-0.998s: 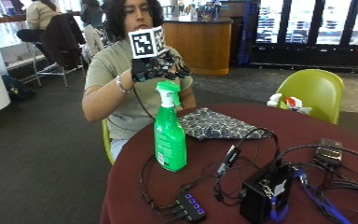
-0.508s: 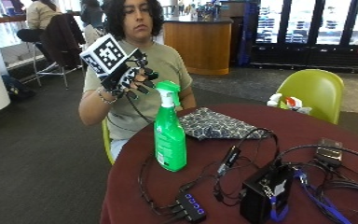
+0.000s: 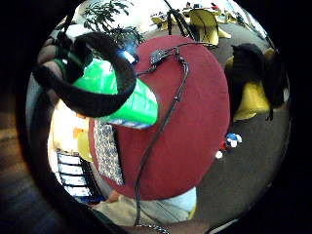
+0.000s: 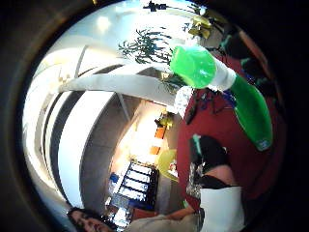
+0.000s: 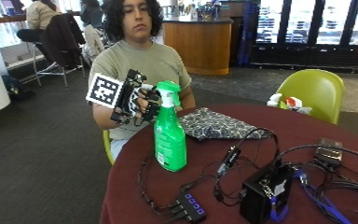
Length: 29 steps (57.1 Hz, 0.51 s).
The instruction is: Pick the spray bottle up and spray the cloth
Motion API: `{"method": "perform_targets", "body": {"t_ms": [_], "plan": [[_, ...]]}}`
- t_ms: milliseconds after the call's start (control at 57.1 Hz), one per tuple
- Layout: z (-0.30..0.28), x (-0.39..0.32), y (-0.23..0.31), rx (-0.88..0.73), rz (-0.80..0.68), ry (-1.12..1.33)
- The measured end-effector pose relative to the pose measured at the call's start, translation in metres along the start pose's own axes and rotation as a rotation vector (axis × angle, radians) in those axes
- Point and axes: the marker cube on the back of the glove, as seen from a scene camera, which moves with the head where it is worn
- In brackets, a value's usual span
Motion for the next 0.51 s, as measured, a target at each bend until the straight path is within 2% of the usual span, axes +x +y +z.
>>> {"method": "perform_targets", "body": {"t_ms": [140,508], "plan": [[0.009,0.005,-0.014,0.151,0.083,-0.043],[0.017,0.005,-0.015,0.235,0.05,-0.12]]}}
